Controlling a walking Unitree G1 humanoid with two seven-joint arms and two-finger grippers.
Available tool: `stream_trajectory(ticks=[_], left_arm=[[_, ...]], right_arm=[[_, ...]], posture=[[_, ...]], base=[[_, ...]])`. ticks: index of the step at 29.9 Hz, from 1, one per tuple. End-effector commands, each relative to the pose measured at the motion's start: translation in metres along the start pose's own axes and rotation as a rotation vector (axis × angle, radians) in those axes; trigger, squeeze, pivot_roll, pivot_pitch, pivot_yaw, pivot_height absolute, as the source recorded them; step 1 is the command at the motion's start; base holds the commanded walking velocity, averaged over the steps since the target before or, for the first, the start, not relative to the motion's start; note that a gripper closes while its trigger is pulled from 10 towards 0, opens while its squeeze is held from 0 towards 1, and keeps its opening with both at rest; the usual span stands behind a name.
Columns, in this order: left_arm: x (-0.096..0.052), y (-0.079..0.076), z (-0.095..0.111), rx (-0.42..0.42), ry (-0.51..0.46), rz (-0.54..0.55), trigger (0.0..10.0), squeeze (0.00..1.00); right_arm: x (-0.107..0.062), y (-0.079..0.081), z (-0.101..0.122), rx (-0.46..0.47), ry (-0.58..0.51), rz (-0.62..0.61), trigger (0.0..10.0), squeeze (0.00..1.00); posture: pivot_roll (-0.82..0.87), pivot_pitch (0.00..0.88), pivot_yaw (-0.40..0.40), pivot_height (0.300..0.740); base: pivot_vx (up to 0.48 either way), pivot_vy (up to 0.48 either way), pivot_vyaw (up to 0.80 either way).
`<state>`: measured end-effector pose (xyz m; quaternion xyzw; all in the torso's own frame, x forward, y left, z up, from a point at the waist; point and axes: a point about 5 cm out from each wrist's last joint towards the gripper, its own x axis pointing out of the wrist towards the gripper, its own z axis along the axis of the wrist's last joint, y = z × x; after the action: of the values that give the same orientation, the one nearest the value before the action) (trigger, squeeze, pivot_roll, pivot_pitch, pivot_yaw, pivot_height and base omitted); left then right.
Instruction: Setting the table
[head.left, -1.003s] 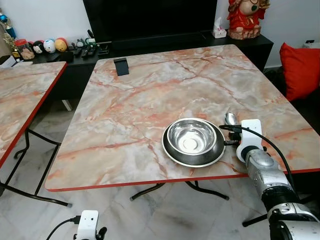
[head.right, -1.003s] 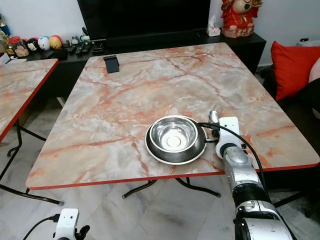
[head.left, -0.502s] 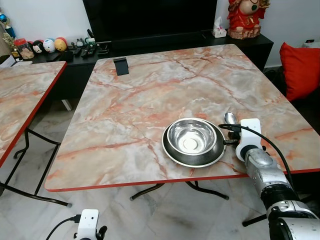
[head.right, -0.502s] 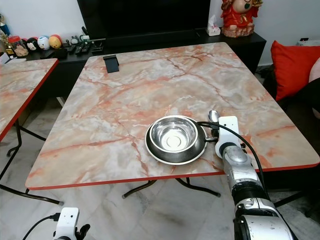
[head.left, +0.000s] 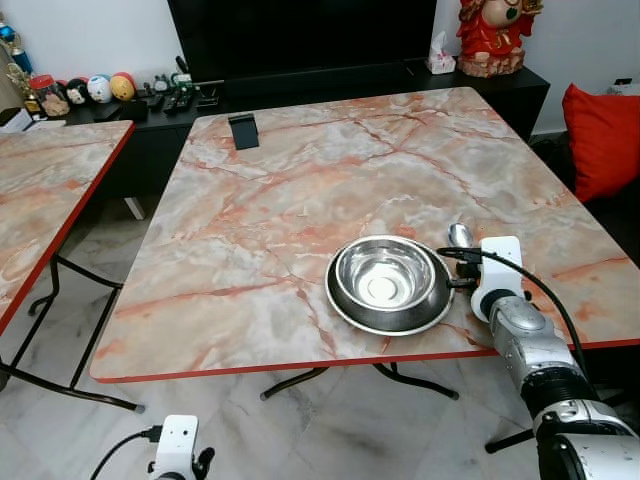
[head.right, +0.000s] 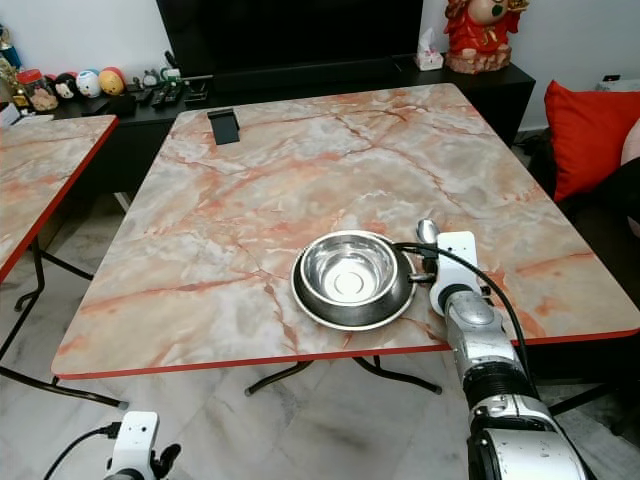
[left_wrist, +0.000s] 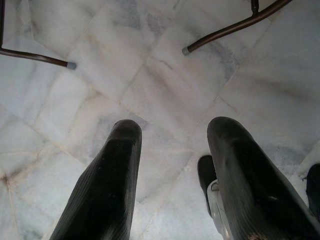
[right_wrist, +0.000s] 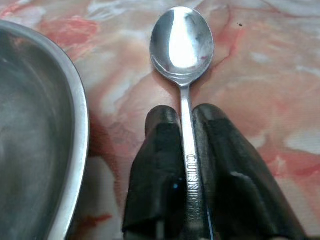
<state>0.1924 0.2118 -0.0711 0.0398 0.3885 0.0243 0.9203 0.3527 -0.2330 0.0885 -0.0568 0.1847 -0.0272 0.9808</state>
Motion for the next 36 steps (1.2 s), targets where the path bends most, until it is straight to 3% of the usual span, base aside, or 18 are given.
stream_trajectory(ticks=[1, 3, 4, 8, 9, 10, 17, 24, 36], left_arm=[[0.000, 0.001, 0.002, 0.007, -0.007, 0.004, 10.0, 0.00], [0.000, 0.001, 0.002, 0.007, -0.008, 0.004, 10.0, 0.00], [0.001, 0.001, 0.003, 0.008, -0.012, 0.003, 10.0, 0.00], [0.001, 0.001, 0.004, 0.008, -0.017, 0.003, 10.0, 0.00], [0.001, 0.001, 0.005, 0.009, -0.018, 0.002, 10.0, 0.00], [0.001, 0.001, 0.005, 0.010, -0.019, 0.002, 10.0, 0.00], [0.001, 0.002, 0.004, 0.011, -0.014, 0.003, 10.0, 0.00], [0.001, 0.000, 0.005, 0.014, -0.020, -0.002, 10.0, 0.00], [-0.001, 0.006, -0.002, 0.020, 0.005, 0.003, 10.0, 0.00]], right_arm=[[0.002, 0.004, 0.005, -0.007, -0.007, 0.008, 10.0, 0.52], [0.002, 0.005, 0.004, -0.007, -0.007, 0.009, 10.0, 0.55], [0.002, 0.005, 0.004, -0.009, -0.006, 0.010, 10.0, 0.62], [0.002, 0.005, 0.004, -0.013, -0.005, 0.009, 10.0, 0.60], [0.002, 0.005, 0.004, -0.017, -0.006, 0.006, 10.0, 0.55], [0.002, 0.005, 0.004, -0.020, -0.010, 0.000, 10.0, 0.00], [0.002, 0.004, 0.006, -0.018, -0.018, -0.010, 10.0, 0.00], [0.001, -0.005, 0.020, -0.034, -0.100, -0.099, 10.0, 0.00], [-0.002, -0.010, 0.039, 0.030, -0.250, -0.162, 10.0, 0.00]], posture=[[-0.11, 0.000, 0.113, 0.714], [-0.11, 0.000, 0.112, 0.714], [-0.11, 0.000, 0.112, 0.714], [-0.11, 0.000, 0.113, 0.714], [-0.11, 0.000, 0.113, 0.714], [-0.11, 0.000, 0.114, 0.714], [-0.11, 0.000, 0.116, 0.714], [-0.10, 0.000, 0.116, 0.714], [-0.13, 0.000, 0.123, 0.714]], base=[[0.000, 0.000, 0.00], [0.000, 0.000, 0.00], [0.000, 0.000, 0.00], [0.000, 0.000, 0.00], [0.000, 0.000, 0.00], [0.000, 0.000, 0.00], [0.000, 0.000, 0.00], [0.000, 0.000, 0.00], [0.000, 0.000, 0.00]])
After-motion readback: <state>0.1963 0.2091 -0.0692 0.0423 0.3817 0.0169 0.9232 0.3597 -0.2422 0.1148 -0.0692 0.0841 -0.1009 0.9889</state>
